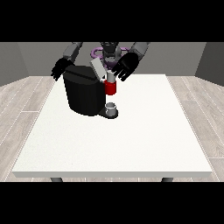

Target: Insert the coffee pod into the coffee machine and close the lid

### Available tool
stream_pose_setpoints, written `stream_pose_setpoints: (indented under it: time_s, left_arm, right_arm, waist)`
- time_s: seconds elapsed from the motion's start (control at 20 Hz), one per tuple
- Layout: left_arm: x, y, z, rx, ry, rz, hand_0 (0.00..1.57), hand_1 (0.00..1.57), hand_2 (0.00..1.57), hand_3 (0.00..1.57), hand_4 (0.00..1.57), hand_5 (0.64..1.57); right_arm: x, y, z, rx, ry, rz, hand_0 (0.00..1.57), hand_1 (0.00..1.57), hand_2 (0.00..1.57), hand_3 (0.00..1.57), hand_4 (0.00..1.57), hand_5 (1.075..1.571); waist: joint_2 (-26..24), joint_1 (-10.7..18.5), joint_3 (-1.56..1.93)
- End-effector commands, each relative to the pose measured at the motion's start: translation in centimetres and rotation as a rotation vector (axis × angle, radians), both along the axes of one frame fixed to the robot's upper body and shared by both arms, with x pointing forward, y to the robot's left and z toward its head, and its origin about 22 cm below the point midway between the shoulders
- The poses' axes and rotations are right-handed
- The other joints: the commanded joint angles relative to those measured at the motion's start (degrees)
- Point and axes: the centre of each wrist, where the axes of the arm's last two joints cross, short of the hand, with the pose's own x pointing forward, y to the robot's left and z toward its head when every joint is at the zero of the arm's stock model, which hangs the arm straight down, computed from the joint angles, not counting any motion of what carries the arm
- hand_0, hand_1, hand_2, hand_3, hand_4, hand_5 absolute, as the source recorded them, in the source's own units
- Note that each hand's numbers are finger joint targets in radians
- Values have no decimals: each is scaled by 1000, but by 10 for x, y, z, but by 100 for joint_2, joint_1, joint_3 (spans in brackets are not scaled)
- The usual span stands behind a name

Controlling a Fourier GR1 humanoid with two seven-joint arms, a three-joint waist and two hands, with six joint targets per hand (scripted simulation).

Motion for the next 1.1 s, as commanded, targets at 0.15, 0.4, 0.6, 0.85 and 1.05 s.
stream_pose_setpoints:
  time_s: [0.15,0.4,0.6,0.85,1.05]
  left_arm:
    - [3,-8,-2,-1,-32,17,1185,1185,1264,1195,497,1571]
    - [0,8,-4,-1,-1,-14,1204,1204,1279,1208,521,1571]
    - [0,-1,-28,40,23,1,1184,1184,1248,1186,488,1571]
    - [3,-11,4,37,20,-3,1249,1249,1282,1181,480,1571]
    - [4,-9,-3,24,39,-14,1220,1220,1252,1152,467,1571]
  right_arm:
    - [5,18,19,11,-13,19,0,0,0,0,499,1571]
    - [0,-4,9,4,-23,13,0,0,0,0,513,1571]
    - [3,-12,16,28,22,-10,0,0,0,0,513,1571]
    - [0,0,-1,40,0,-18,0,0,0,0,448,1571]
    - [0,5,0,27,-21,-11,0,0,0,0,433,1571]
  waist:
    - [219,-166,-3]
    - [148,-38,-1]
    - [-46,48,-2]
    - [35,-13,0]
    - [165,29,0]
